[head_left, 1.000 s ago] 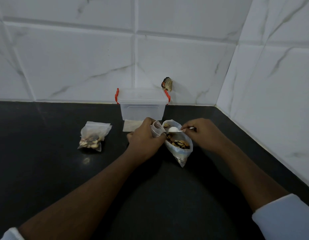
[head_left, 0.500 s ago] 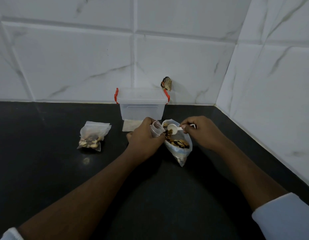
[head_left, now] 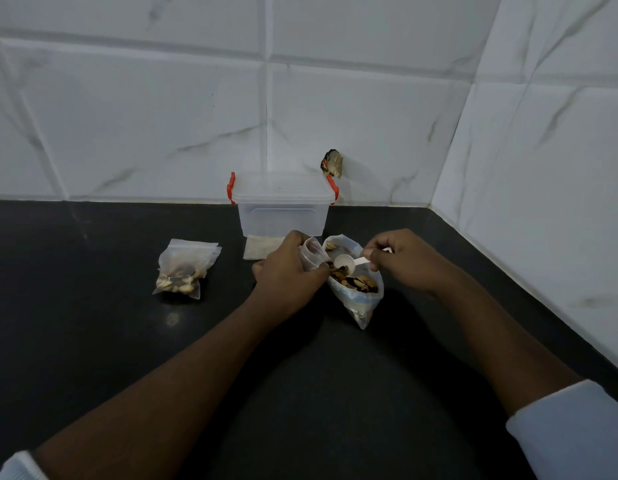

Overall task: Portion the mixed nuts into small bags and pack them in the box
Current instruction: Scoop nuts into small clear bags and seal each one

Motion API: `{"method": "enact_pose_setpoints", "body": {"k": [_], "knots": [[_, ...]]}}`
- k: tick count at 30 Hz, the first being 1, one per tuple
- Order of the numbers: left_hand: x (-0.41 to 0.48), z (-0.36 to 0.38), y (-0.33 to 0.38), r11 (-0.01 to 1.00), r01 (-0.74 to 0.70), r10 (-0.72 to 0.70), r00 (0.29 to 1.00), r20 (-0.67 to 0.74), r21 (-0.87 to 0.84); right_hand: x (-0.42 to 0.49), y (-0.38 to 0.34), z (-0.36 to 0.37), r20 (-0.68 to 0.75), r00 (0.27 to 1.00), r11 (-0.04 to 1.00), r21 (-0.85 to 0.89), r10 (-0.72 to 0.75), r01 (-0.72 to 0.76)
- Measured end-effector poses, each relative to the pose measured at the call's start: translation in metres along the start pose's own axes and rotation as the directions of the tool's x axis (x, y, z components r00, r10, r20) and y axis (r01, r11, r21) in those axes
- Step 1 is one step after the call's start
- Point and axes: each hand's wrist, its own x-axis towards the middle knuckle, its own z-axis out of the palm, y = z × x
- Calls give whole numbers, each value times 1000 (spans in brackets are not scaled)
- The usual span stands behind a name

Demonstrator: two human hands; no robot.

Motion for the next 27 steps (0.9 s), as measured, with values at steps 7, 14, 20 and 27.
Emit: {"method": "enact_pose_setpoints", "body": {"k": [7,14,20,27], "knots": [[1,0,0,1000,6,-6,1000,-2,3,2,5,-1,142,941,767,548,307,-334],[2,1,-3,1000,-12,12,1000,-5,-13,5,7,-2,275,892,563,699,359,-442],[0,-1,0,1000,-11,11,1000,-24,8,1,-1,-11,177,962,575,773,210,-268],[-2,-2,-2,999,-41,41,999,-19,-26,-9,-18,-2,91,989,884,463,-120,65]]}}
